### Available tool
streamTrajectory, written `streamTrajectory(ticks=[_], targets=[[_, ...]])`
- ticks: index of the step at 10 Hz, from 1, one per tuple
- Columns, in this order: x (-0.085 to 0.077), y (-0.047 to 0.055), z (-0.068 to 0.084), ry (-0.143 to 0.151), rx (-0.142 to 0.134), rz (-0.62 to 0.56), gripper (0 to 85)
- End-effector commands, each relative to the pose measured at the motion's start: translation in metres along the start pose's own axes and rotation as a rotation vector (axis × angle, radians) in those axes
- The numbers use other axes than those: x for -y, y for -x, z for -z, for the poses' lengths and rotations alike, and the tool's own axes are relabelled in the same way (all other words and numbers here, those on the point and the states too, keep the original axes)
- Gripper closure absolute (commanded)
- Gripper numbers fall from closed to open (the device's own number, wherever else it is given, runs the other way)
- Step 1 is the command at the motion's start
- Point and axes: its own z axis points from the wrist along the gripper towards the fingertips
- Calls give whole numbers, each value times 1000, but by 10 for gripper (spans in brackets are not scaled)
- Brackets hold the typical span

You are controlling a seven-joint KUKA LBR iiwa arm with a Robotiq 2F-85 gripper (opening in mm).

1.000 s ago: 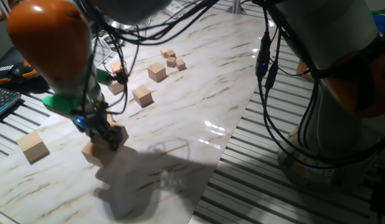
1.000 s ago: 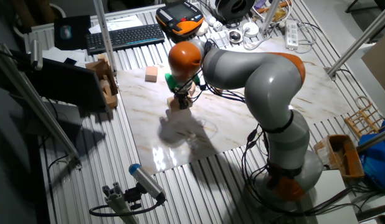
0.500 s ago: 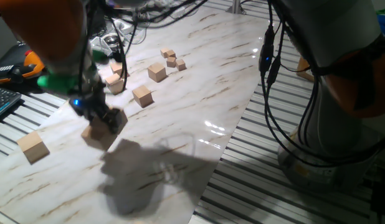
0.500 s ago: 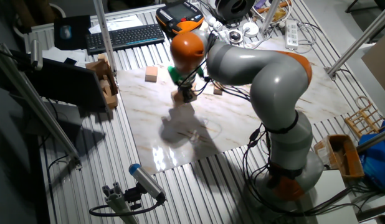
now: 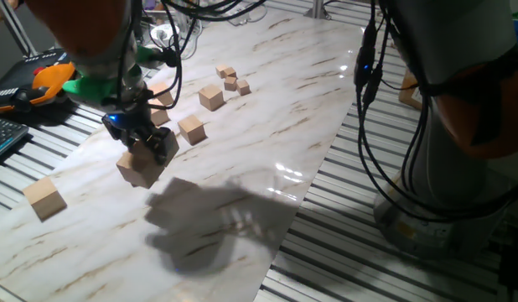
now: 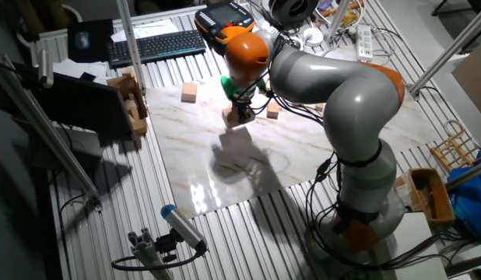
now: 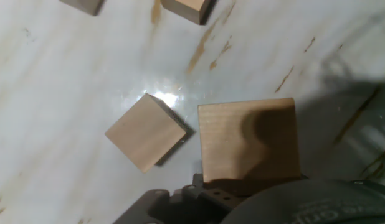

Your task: Stack the blocks into a cross shape

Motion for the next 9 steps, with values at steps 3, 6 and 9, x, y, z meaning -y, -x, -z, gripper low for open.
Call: streamTrajectory(ticks=[3,6,9], targets=[[0,0,0,-15,1,-18,850],[0,0,0,-21,23,4,850],[0,0,0,15,6,16,850]])
